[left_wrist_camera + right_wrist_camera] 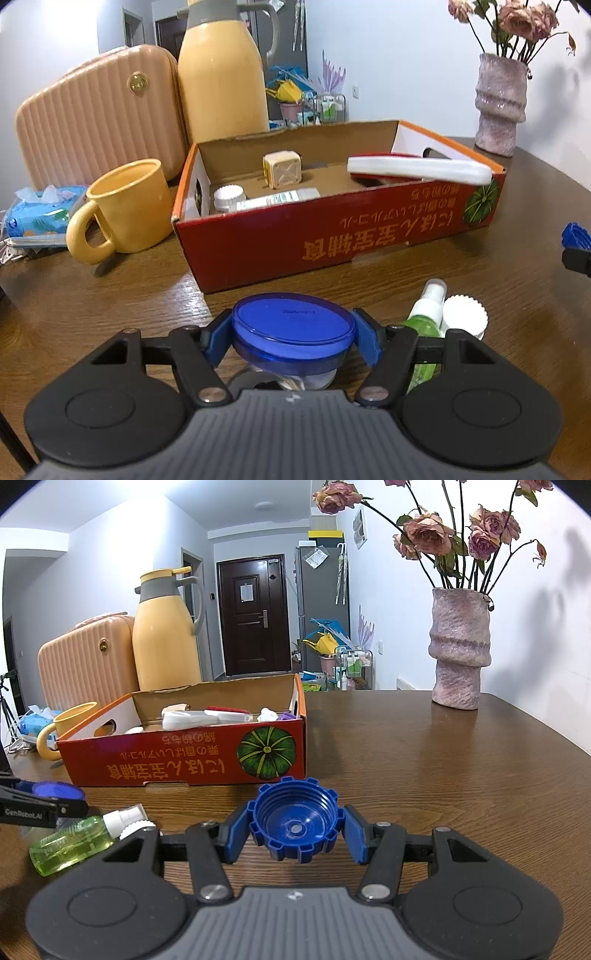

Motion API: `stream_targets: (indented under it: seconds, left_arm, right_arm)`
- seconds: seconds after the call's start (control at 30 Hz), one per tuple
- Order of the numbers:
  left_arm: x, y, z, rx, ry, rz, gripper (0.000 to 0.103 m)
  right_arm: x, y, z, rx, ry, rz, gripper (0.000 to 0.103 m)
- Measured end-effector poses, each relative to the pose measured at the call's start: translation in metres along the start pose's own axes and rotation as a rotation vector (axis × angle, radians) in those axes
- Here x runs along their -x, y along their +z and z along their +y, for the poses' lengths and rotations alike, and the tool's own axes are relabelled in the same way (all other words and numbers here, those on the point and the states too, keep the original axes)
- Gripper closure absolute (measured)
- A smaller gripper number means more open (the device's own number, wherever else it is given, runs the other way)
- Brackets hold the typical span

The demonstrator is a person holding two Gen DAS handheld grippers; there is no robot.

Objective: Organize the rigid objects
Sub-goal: 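Grasp the blue round lid with the left tool while the right tool holds the blue cap, then carry the blue lid and blue cap over the cardboard box with both tools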

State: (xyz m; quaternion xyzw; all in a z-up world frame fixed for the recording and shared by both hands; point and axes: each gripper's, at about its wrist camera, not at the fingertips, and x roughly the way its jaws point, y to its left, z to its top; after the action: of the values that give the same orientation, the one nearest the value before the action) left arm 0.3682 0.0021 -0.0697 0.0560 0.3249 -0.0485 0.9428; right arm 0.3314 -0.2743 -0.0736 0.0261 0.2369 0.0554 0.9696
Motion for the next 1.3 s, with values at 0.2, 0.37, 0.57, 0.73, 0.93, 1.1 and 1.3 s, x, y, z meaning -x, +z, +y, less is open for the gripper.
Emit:
stream_targets:
  seconds: [0.2, 0.37, 0.57, 0.73, 0.93, 1.1, 1.3]
  left_arm:
    - [0.017, 0.003, 0.001, 0.021, 0.017, -0.066, 0.035]
    - [0.033, 0.006, 0.0, 0.038, 0.014, -0.111, 0.035]
    - [0.046, 0.008, -0.003, 0.048, 0.002, -0.134, 0.035]
    - [0.058, 0.014, -0.003, 0.068, -0.002, -0.168, 0.035]
    - [0.069, 0.025, -0.005, 0.083, -0.009, -0.205, 0.035]
    - [0.073, 0.034, -0.007, 0.093, -0.012, -0.229, 0.035]
    - [0.074, 0.046, -0.008, 0.112, -0.016, -0.252, 0.035]
  right_arm:
    - [0.001, 0.0, -0.001, -0.002, 0.006, -0.009, 0.05]
    - [0.004, 0.001, -0.002, -0.004, 0.017, -0.027, 0.05]
    - [0.008, 0.005, 0.001, 0.004, 0.02, -0.06, 0.05]
    - [0.012, 0.013, 0.004, 0.005, 0.034, -0.085, 0.05]
    - [0.014, 0.027, 0.012, 0.019, 0.055, -0.11, 0.05]
    - [0.014, 0.041, 0.021, 0.033, 0.069, -0.133, 0.05]
    - [0.009, 0.058, 0.033, 0.039, 0.091, -0.161, 0.05]
